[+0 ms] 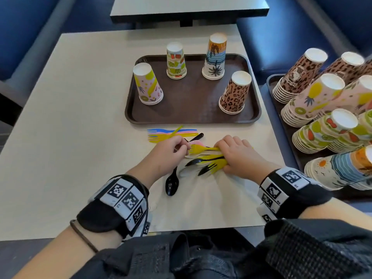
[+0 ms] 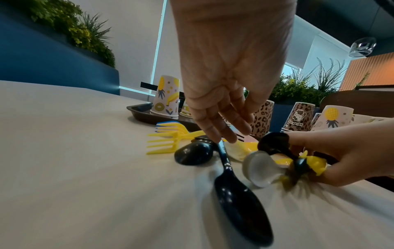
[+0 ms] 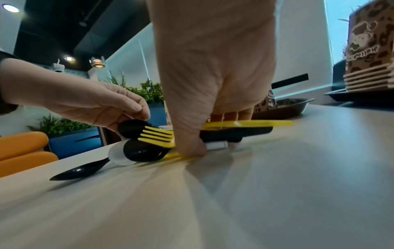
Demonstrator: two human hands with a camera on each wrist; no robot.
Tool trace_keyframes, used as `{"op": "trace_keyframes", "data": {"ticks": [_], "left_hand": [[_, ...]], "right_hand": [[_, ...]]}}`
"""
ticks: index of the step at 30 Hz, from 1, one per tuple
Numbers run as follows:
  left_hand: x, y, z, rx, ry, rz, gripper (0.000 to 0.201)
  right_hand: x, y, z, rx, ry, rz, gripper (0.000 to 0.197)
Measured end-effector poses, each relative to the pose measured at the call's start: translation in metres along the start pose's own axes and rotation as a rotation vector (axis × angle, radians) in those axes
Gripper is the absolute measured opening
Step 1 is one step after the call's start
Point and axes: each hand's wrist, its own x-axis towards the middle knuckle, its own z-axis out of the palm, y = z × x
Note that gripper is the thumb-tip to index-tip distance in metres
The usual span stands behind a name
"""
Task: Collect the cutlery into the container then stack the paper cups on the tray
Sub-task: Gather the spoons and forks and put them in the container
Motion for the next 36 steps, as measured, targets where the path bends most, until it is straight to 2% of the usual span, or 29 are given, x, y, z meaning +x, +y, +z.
{"op": "trace_keyframes", "data": {"ticks": [6, 12, 14, 18, 22, 24, 25, 26, 28, 31, 32, 34, 36], "left_hand": [[-0.002, 0.005, 0.000, 0.007, 0.026, -0.033, 0.017], [-0.002, 0.000, -0.002, 0.051, 0.103, -0.033, 0.018], [-0.002, -0.003, -0.003, -0.009, 0.158, -0.052, 0.023], [-0.005, -0.009, 0.000, -0.288, 0.232, -0.093, 0.044], [-0.009, -0.015, 0.007, -0.417, 0.134, -0.125, 0.059], [-0.009, -0.014, 0.008, -0.463, 0.054, -0.141, 0.062], [-0.009, -0.013, 0.008, -0.472, 0.016, -0.133, 0.057], [-0.009, -0.012, 0.009, -0.462, -0.020, -0.120, 0.052], [-0.007, -0.010, 0.011, -0.405, -0.093, -0.094, 0.054], [-0.003, 0.007, 0.014, -0.342, -0.172, -0.057, 0.079], [0.000, 0.016, 0.014, -0.312, -0.189, -0.034, 0.082], [0.006, 0.034, 0.013, -0.256, -0.202, 0.042, 0.060], [0.010, 0.048, 0.013, -0.334, -0.124, 0.105, 0.035]], "right_hand": [[0.005, -0.003, 0.009, -0.030, 0.033, 0.033, 0.042], [0.001, 0.008, 0.003, -0.059, -0.028, 0.072, 0.030], [-0.002, 0.011, -0.003, -0.019, -0.028, 0.098, 0.028], [-0.007, 0.013, -0.014, 0.079, -0.024, 0.178, 0.024], [-0.008, 0.012, -0.022, 0.212, -0.012, 0.218, 0.017], [-0.010, 0.011, -0.030, 0.313, 0.022, 0.239, 0.007], [-0.011, 0.010, -0.034, 0.380, 0.042, 0.249, 0.006], [-0.011, 0.008, -0.038, 0.439, 0.066, 0.254, 0.015], [-0.009, 0.003, -0.046, 0.552, 0.122, 0.242, 0.019], [-0.002, -0.008, -0.056, 0.756, 0.203, 0.205, 0.005], [0.001, -0.011, -0.058, 0.804, 0.206, 0.186, 0.008], [0.010, -0.025, -0.061, 0.921, 0.176, 0.112, 0.015], [0.015, -0.042, -0.064, 1.118, 0.156, -0.076, 0.023]]}}
